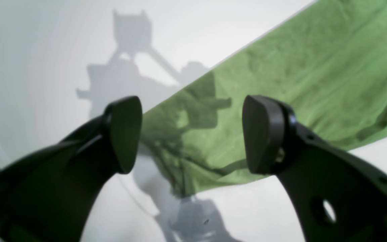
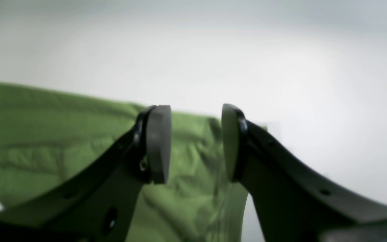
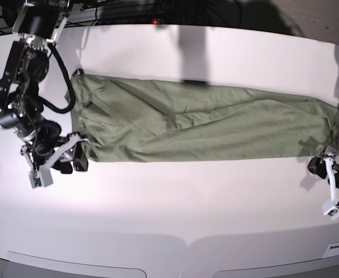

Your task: Fold the T-shirt properly

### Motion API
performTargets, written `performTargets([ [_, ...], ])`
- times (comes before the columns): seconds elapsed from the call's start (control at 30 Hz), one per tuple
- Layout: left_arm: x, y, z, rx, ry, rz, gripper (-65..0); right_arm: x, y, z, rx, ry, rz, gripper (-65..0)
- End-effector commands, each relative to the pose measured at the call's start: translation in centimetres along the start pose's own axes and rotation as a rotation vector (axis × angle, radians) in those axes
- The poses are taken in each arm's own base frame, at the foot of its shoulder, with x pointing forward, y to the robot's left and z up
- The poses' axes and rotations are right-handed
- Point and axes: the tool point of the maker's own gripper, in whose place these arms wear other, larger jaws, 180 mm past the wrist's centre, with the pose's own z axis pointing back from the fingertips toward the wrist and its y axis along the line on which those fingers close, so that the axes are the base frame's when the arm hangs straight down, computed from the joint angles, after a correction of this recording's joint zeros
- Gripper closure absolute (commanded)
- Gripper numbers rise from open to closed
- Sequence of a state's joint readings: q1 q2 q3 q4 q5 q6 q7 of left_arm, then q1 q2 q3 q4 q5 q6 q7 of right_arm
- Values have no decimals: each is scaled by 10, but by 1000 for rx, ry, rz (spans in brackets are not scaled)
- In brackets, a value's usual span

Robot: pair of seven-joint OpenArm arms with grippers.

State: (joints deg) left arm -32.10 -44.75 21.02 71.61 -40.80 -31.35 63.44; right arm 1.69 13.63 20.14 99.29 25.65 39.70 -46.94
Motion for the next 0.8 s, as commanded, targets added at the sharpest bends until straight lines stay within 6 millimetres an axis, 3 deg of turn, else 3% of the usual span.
performTargets([
  [0.0,11,19,17,46,-35,2,-455,15,4,5,11,-57,20,-252],
  [0.13,7,31,23,88,-12,25,-455,-2,18,20,17,-29,46,-252],
  [0.37,0,52,27,202,23,29,-455,2,47,54,19,-37,152,-252],
  [0.5,-24,78,36,286,92,33,-455,5,74,74,75,-34,180,-252],
  [0.63,-51,95,43,312,160,79,-455,5,86,89,71,-35,224,-252],
  [0.77,-60,83,34,178,130,173,-455,-1,94,91,87,-42,191,-252],
])
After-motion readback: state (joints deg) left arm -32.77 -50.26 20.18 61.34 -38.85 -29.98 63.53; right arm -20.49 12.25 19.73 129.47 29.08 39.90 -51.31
